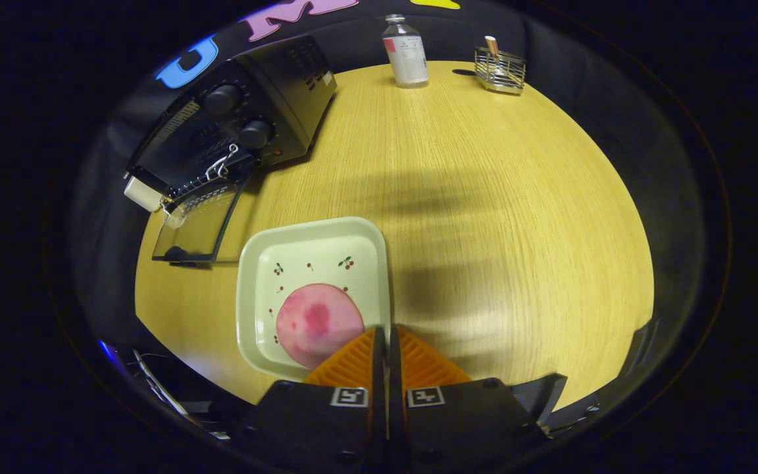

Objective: Open the toaster oven, put the food inside, and close the toaster oven door.

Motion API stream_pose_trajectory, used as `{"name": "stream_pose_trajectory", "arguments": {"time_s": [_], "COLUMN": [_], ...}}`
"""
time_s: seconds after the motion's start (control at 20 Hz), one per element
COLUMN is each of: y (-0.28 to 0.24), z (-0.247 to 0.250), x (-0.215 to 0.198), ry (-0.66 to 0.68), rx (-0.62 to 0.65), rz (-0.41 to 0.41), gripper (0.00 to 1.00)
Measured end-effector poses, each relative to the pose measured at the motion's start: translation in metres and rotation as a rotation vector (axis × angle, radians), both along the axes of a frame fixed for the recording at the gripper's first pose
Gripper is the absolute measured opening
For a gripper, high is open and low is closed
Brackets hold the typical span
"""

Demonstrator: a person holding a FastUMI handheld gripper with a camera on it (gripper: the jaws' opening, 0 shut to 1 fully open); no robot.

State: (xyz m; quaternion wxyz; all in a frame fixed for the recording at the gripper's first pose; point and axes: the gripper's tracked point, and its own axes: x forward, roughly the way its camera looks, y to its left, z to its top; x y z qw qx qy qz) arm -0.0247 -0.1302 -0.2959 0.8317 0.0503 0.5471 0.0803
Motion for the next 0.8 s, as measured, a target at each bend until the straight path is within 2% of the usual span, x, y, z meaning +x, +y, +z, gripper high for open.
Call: {"name": "stream_pose_trajectory", "arguments": {"time_s": [0.3, 0.7, 0.8], "y": [-0.011, 0.001, 0.000], "z": [0.027, 0.068, 0.063], "x": [-0.012, -0.038, -0.042], "ry": [-0.036, -0.096, -0.102], "rx": [0.053, 0.107, 0.088], "rz": [-0.148, -0.245, -0.254], "gripper": [0.06, 0.06, 0.06]}}
